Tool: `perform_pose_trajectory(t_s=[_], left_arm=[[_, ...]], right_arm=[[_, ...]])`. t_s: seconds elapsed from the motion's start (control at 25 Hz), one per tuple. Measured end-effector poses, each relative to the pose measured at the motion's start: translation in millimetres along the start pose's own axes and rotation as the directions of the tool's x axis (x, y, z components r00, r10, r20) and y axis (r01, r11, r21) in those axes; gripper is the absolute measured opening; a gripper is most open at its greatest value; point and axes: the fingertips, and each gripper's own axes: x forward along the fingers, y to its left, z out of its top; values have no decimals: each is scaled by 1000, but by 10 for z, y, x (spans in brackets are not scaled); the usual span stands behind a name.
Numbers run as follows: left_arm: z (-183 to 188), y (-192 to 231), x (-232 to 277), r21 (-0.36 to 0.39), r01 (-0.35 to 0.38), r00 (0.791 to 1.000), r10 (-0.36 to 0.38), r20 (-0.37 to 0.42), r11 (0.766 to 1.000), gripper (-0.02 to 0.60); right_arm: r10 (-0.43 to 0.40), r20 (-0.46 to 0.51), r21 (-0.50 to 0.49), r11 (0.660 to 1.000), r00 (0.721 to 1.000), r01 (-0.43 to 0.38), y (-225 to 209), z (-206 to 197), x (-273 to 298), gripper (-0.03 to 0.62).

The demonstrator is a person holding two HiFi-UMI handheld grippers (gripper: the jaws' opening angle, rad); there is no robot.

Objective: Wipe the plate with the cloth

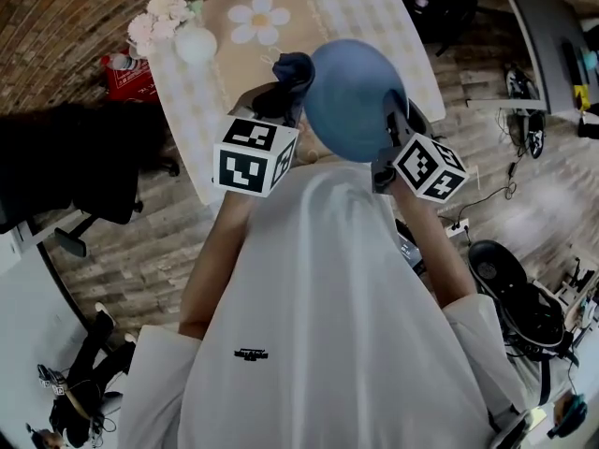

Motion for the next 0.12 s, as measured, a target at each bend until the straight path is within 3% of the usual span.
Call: perform_pose_trajectory(t_s=[0.12], left_arm=[[31,32,-15,-10,0,1000,0,-6,1000,61]], right_arm=[[14,-1,-17,1000,1000,-14,109,84,43,58]])
